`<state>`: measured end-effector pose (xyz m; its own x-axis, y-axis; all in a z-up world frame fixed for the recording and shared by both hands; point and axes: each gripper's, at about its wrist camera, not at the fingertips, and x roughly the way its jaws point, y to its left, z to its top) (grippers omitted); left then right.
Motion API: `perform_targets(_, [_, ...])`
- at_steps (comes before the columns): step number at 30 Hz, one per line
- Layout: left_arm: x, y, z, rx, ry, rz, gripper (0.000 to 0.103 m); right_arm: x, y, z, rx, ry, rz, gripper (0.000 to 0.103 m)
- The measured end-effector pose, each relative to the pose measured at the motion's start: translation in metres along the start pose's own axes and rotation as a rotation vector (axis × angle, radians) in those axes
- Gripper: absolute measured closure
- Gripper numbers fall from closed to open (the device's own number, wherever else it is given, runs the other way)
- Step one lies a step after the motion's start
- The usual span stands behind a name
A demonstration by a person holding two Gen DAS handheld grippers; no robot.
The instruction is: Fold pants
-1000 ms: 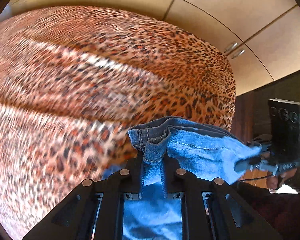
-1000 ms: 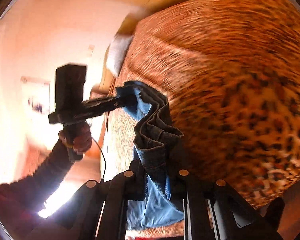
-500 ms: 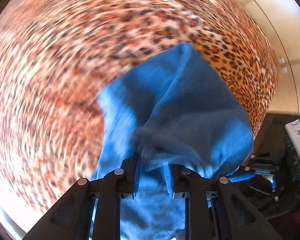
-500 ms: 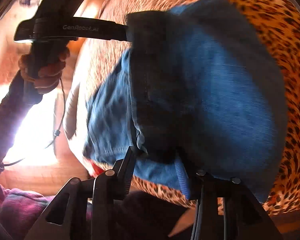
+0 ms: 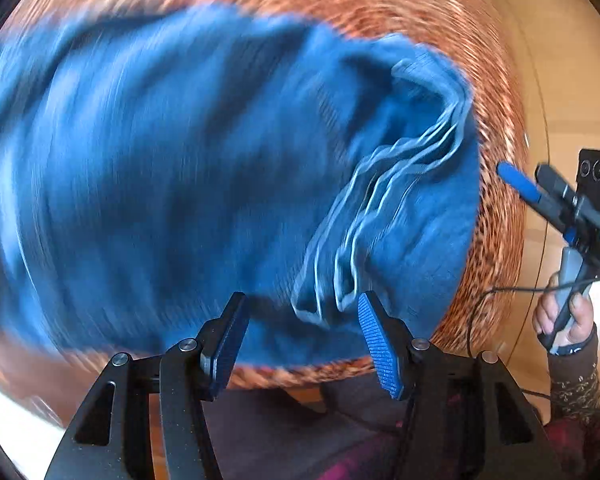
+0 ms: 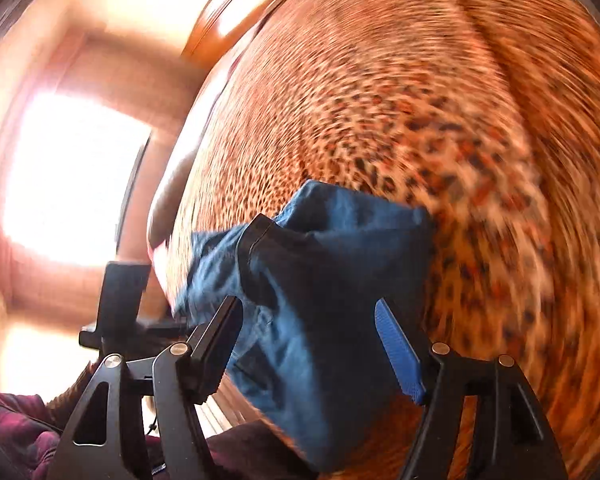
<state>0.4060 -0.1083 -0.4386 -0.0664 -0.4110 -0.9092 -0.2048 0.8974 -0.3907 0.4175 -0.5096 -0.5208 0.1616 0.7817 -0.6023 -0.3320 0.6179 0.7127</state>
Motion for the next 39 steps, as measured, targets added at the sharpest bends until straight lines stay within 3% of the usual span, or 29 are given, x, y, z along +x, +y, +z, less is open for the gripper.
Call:
perform_targets(3, [0.008, -0.001, -0.024, -0.134, -0.065, 0.038, 0.044, 0.023, 0.007, 0.032, -0.148, 0.101, -0.004, 0.032])
perform_targets(6, [0.009, -0.008, -0.033, -0.234, -0.151, 0.06, 0.031, 0.045, 0.014, 0.05, -0.272, 0.167, -0.016, 0.032])
perform_targets(9, [0.017, -0.02, -0.038, -0.313, -0.233, 0.092, 0.033, 0.073, 0.027, 0.06, -0.374, 0.238, -0.037, 0.032])
perform_targets(11, [0.025, -0.028, -0.044, -0.355, -0.275, 0.164, 0.046, 0.097, 0.037, 0.061, -0.448, 0.318, -0.056, 0.041])
perform_targets(12, [0.024, -0.033, -0.05, -0.364, -0.284, 0.181, 0.067, 0.109, 0.046, 0.057, -0.493, 0.367, -0.075, 0.065])
perform_targets(13, [0.022, -0.035, -0.061, -0.384, -0.291, 0.132, 0.085, 0.117, 0.055, 0.054, -0.517, 0.409, -0.064, 0.075])
perform_targets(14, [0.021, -0.033, -0.069, -0.416, -0.296, 0.112, 0.085, 0.119, 0.066, 0.047, -0.553, 0.437, -0.041, 0.082])
perform_targets(16, [0.032, -0.02, -0.092, -0.522, -0.301, 0.105, 0.086, 0.119, 0.087, 0.034, -0.686, 0.454, -0.046, 0.084])
perform_targets(17, [0.032, -0.022, -0.1, -0.551, -0.321, 0.079, 0.086, 0.125, 0.085, 0.033, -0.72, 0.47, -0.109, 0.087])
perform_targets(18, [0.03, -0.024, -0.103, -0.572, -0.315, 0.076, 0.086, 0.133, 0.075, 0.036, -0.732, 0.487, -0.226, 0.084])
perform_targets(19, [0.028, -0.026, -0.107, -0.584, -0.308, 0.07, 0.087, 0.133, 0.068, 0.041, -0.71, 0.491, -0.244, 0.084])
perform_targets(20, [0.024, -0.03, -0.114, -0.594, -0.315, 0.043, 0.087, 0.123, 0.063, 0.049, -0.655, 0.478, -0.203, 0.082])
perform_targets(22, [0.013, -0.036, -0.128, -0.606, -0.337, -0.007, 0.085, 0.095, 0.061, 0.059, -0.604, 0.428, -0.134, 0.07])
perform_targets(23, [0.012, -0.041, -0.136, -0.611, -0.327, -0.04, 0.083, 0.08, 0.057, 0.063, -0.582, 0.418, -0.117, 0.054])
perform_targets(24, [0.014, -0.043, -0.142, -0.614, -0.313, -0.068, 0.075, 0.069, 0.051, 0.065, -0.57, 0.405, -0.134, 0.043])
perform_targets(25, [0.021, -0.051, -0.147, -0.612, -0.289, -0.118, 0.065, 0.065, 0.046, 0.063, -0.565, 0.401, -0.153, 0.042])
perform_targets(27, [0.035, -0.051, -0.146, -0.594, -0.233, -0.171, 0.059, 0.057, 0.029, 0.058, -0.528, 0.417, -0.188, 0.042])
perform_targets(30, [0.068, -0.057, -0.137, -0.573, -0.117, -0.21, 0.061, 0.064, 0.003, 0.046, -0.439, 0.425, -0.219, 0.043])
perform_targets(31, [0.077, -0.06, -0.134, -0.575, -0.081, -0.206, 0.076, 0.068, -0.001, 0.048, -0.425, 0.419, -0.226, 0.048])
perform_targets(33, [0.088, -0.059, -0.132, -0.585, -0.045, -0.187, 0.081, 0.067, -0.004, 0.045, -0.448, 0.368, -0.249, 0.075])
perform_targets(34, [0.092, -0.055, -0.131, -0.599, -0.037, -0.18, 0.083, 0.063, -0.005, 0.047, -0.46, 0.333, -0.239, 0.078])
perform_targets(35, [0.095, -0.049, -0.133, -0.635, -0.048, -0.205, 0.084, 0.06, -0.015, 0.049, -0.463, 0.293, -0.299, 0.08])
perform_targets(36, [0.095, -0.048, -0.134, -0.648, -0.053, -0.22, 0.084, 0.061, -0.028, 0.051, -0.419, 0.286, -0.298, 0.084])
perform_targets(39, [0.087, -0.047, -0.144, -0.633, -0.072, -0.231, 0.085, 0.055, -0.027, 0.059, -0.362, 0.286, -0.252, 0.078])
